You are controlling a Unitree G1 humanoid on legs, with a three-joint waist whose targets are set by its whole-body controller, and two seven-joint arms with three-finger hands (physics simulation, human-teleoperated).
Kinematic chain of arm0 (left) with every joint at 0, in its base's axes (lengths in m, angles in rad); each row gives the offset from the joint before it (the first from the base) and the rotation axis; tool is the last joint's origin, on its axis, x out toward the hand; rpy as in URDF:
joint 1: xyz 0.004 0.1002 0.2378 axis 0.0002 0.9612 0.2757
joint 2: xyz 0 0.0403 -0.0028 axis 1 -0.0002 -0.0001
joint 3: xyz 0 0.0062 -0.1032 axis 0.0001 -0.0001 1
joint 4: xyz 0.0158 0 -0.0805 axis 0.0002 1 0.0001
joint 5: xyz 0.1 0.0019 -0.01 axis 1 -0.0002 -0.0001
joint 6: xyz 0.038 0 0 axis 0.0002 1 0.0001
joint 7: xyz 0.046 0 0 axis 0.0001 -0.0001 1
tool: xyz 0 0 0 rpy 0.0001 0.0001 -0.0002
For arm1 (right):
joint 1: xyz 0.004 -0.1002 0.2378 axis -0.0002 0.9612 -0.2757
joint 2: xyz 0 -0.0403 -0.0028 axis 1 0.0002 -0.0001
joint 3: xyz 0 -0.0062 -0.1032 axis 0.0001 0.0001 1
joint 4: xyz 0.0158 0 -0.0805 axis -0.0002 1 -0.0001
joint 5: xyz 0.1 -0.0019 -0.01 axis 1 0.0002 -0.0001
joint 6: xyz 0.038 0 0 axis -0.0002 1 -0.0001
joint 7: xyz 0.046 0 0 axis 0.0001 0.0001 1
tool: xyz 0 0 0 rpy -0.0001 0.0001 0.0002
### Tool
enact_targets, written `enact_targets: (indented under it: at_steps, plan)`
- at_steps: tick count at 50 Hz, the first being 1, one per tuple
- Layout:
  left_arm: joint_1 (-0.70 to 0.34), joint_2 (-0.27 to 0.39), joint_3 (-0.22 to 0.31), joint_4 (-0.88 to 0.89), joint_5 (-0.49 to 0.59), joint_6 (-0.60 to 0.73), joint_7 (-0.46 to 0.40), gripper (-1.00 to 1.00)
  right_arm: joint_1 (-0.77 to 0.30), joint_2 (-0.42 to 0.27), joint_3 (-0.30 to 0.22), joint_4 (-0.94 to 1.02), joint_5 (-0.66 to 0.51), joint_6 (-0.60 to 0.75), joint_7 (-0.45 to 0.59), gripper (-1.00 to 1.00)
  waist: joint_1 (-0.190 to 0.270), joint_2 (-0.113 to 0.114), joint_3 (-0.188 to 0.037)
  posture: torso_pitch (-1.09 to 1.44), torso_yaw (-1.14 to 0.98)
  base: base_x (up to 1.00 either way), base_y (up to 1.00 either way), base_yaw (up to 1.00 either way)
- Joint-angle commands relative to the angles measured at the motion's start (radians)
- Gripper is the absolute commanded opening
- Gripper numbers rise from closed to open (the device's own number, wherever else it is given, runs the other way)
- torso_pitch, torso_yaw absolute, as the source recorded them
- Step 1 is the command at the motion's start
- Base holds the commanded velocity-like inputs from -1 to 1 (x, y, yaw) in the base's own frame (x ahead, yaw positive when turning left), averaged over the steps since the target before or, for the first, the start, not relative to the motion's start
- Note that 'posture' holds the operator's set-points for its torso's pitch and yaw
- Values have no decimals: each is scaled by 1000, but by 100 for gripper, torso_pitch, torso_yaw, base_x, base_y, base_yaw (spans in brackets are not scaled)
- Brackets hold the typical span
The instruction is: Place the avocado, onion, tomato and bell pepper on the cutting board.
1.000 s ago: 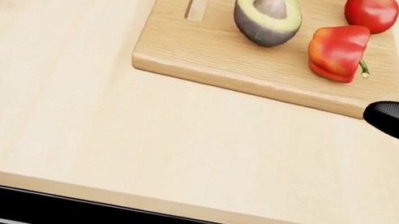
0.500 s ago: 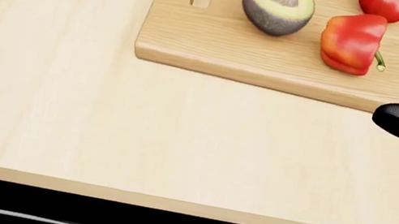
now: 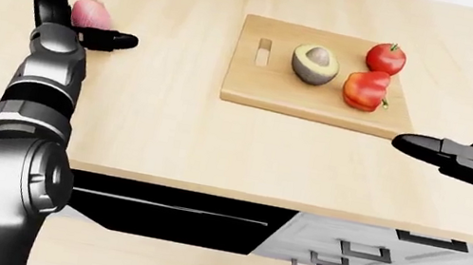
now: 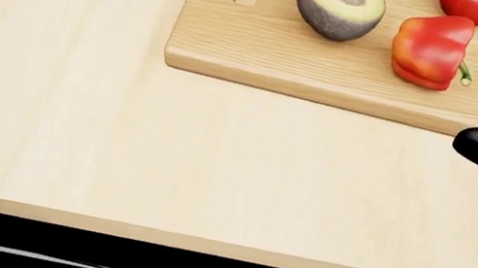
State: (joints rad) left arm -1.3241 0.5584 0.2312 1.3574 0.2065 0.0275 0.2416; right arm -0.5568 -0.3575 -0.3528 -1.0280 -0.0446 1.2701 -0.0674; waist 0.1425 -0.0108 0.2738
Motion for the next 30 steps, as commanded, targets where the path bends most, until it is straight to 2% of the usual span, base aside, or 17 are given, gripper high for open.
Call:
enact_targets:
  at_steps: [1, 11, 12, 14, 16, 20, 21, 24, 27, 30]
  plan:
    - [-36, 13, 0, -36, 7, -19, 4, 58, -21, -14, -9, -19, 0, -29, -8, 100, 0, 2, -38, 43, 15, 0, 0, 0]
    - [-36, 9, -6, -35, 27, -16, 5, 23, -8, -23, -17, -19, 28, -36, -28, 100, 2, 4, -39, 43, 15, 0, 0, 0]
    - [-35, 7, -7, -35, 29, -18, 5, 11, -10, -25, -20, -19, 33, -34, -29, 100, 2, 4, -40, 43, 15, 0, 0, 0]
    - [-32, 4, -10, -34, 36, -19, 4, 7, -10, -31, -24, -19, 42, -33, -33, 100, 2, 4, -40, 43, 15, 0, 0, 0]
    - [-31, 2, -14, -34, 45, -19, 5, -11, -11, -38, -33, -19, 54, -30, -36, 100, 2, 5, -41, 43, 15, 0, 0, 0]
    - [-31, -3, -18, -33, 59, -21, 2, -24, -19, -60, -52, -19, 89, -17, -49, 100, 2, 5, -43, 43, 15, 0, 0, 0]
    - [-31, -4, -19, -33, 63, -22, 2, -38, -23, -65, -53, -19, 99, -12, -56, 100, 2, 5, -43, 43, 15, 0, 0, 0]
    - [-30, -4, -18, -34, 68, -22, -1, -40, -23, -74, -57, -19, 127, -10, -77, 100, 1, 5, -44, 43, 15, 0, 0, 0]
    - [-31, -4, -20, -34, 75, -20, -4, -61, -20, -85, -66, -19, 161, -11, -100, 100, 0, 5, -46, 43, 15, 0, 0, 0]
    - [-33, -4, -24, -34, 84, -20, -8, -66, -10, -96, -76, -19, 202, -16, -129, 100, 0, 4, -46, 43, 15, 0, 0, 0]
